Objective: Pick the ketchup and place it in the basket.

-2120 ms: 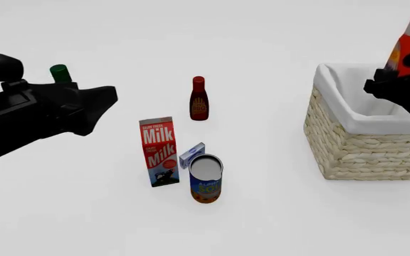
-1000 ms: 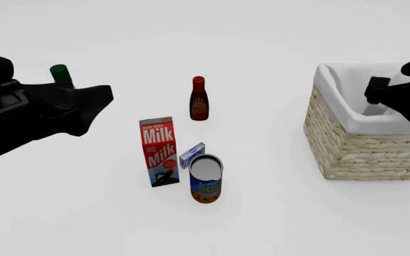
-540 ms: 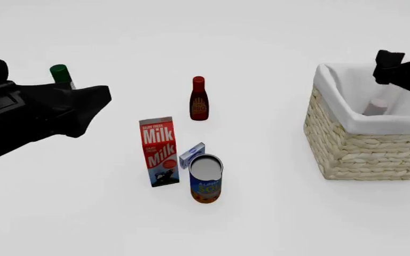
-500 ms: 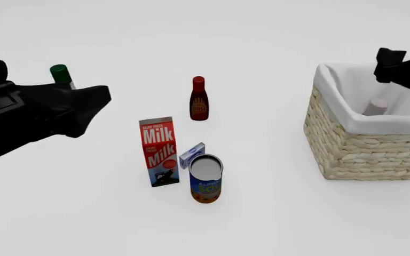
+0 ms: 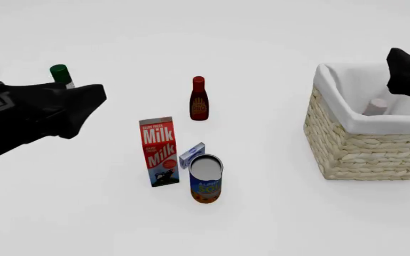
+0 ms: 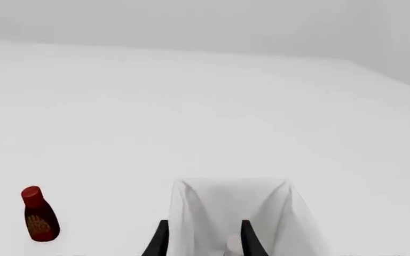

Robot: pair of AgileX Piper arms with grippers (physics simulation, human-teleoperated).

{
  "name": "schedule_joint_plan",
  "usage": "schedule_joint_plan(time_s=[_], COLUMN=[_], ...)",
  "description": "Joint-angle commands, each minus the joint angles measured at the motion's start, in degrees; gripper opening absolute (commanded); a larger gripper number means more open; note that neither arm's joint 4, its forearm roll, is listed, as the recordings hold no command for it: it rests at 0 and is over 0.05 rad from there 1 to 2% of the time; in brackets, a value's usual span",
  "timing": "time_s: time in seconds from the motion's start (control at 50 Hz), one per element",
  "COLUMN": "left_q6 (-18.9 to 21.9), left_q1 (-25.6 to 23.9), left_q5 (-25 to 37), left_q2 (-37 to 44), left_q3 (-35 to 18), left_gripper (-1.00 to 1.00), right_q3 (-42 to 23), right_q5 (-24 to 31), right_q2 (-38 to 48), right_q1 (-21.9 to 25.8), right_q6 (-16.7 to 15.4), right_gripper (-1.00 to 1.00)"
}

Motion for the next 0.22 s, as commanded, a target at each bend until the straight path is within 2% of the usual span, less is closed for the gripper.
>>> schedule_joint_plan(time_s=[0.02,0.16,0.22], left_q6=[-0.6,-1.2,-1.4], left_q1=[-0.2,-0.7,-1.0], left_q5=[-0.2,-0.5,-0.7], left_q2=[-0.7,-1.4,-1.8], left_q3=[0.3,0.7,1.0], left_gripper=[1.0,1.0,1.0], right_q3=[5.1,7.1,8.2], right_q5=[1.1,5.6,6.6], right_q2=[-8.7,-15.8,-18.5], right_q1=[0.3,2.6,3.0], right_q6=[-0.5,0.8,-0.7], right_gripper=[1.0,1.0,1.0])
